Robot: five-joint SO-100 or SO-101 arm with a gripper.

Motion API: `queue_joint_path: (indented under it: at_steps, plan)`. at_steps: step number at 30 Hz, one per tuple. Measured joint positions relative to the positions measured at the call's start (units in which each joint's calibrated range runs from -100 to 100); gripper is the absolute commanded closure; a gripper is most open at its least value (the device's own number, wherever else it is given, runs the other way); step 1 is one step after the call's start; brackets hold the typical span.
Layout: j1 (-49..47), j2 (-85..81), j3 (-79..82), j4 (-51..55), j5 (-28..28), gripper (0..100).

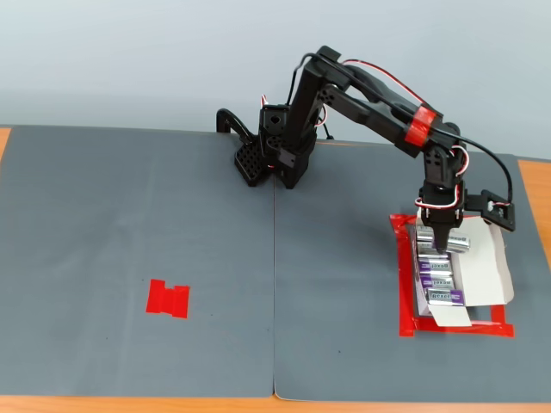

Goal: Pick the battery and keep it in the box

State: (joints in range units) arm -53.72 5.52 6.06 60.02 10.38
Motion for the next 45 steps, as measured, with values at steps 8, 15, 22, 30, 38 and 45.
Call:
queue_joint_path:
  at_steps: [8, 15, 22, 30, 38, 45]
  plan:
    - [-0.1, 2.0, 0.0, 0.0, -0.1, 97]
    - [-0.1, 4.3, -0.3, -0.1, -0.1, 97]
    - [-0.1, 4.7, -0.3, -0.1, -0.2, 96]
    - [-0.1, 4.7, -0.3, -0.1, -0.1, 77]
    - [0.0, 4.7, -0.3, -0.1, -0.1, 76]
    - [0.1, 3.7, -0.4, -0.1, -0.1, 78]
